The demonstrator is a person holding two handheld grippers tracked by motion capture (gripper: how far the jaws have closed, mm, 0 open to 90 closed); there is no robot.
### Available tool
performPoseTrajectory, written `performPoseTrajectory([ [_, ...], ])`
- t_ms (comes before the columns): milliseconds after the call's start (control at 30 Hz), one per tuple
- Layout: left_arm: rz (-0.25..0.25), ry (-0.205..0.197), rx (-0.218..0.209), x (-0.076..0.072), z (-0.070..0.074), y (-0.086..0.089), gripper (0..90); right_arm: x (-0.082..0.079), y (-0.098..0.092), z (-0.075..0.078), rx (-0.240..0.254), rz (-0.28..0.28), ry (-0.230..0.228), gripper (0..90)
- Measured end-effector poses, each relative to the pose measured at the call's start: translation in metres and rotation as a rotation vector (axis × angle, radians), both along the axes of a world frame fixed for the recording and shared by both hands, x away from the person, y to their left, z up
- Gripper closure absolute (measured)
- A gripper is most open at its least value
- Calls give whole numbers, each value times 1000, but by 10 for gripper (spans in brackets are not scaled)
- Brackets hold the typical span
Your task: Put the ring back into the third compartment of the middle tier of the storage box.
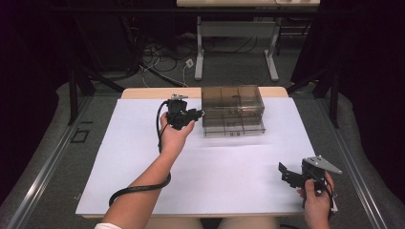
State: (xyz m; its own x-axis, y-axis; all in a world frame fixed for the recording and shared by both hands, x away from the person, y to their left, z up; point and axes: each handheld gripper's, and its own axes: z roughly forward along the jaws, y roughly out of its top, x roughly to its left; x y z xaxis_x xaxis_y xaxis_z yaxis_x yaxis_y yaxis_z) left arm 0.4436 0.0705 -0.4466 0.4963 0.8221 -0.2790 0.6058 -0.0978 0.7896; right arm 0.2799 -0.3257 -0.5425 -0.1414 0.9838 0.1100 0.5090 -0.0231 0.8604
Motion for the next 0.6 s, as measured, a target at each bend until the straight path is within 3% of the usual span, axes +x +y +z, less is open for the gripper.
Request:
performPoseTrajectory([
  [600, -36, -15, 10, 5, 8, -28, 700, -1, -1, 1, 4, -1, 4, 84],
])
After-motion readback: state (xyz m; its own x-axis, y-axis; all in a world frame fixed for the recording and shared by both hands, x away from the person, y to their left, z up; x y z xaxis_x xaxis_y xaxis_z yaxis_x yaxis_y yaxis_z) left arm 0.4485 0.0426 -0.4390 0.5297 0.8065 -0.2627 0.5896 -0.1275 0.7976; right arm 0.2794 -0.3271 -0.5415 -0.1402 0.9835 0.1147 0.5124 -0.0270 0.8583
